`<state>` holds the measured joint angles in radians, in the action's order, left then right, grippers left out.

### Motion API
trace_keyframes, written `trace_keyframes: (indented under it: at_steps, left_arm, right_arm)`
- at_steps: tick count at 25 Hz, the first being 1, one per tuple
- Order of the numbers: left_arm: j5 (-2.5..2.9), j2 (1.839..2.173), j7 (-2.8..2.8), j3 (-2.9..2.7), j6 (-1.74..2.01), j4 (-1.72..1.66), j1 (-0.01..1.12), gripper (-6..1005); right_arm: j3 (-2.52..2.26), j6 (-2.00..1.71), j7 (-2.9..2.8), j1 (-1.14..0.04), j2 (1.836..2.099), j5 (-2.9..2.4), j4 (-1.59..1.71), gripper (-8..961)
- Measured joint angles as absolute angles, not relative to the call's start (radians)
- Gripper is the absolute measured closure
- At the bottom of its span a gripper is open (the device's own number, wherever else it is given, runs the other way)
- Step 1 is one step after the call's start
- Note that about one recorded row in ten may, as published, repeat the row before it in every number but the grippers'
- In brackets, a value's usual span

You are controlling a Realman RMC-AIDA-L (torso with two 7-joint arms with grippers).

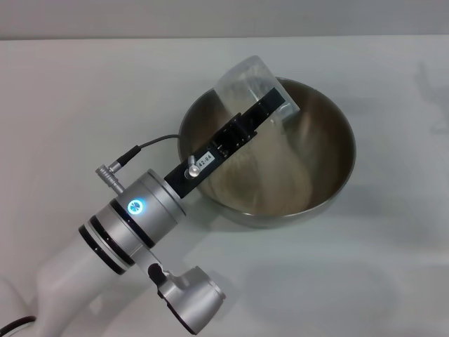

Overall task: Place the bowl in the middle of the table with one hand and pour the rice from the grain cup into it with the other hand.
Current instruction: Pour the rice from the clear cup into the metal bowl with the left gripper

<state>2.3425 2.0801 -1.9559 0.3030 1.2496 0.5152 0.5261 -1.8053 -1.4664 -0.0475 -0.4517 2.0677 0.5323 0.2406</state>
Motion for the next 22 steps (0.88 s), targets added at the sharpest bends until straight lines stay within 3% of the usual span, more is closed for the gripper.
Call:
trace_keyframes:
  at_steps: [22]
  left_arm:
    - [2.378,2.080,-2.071,0.302,1.247,0.515,0.515,977]
  right_arm:
    - [-1.805,-1.466,-0.047,-0.450,2.068,0.532,0.239,191]
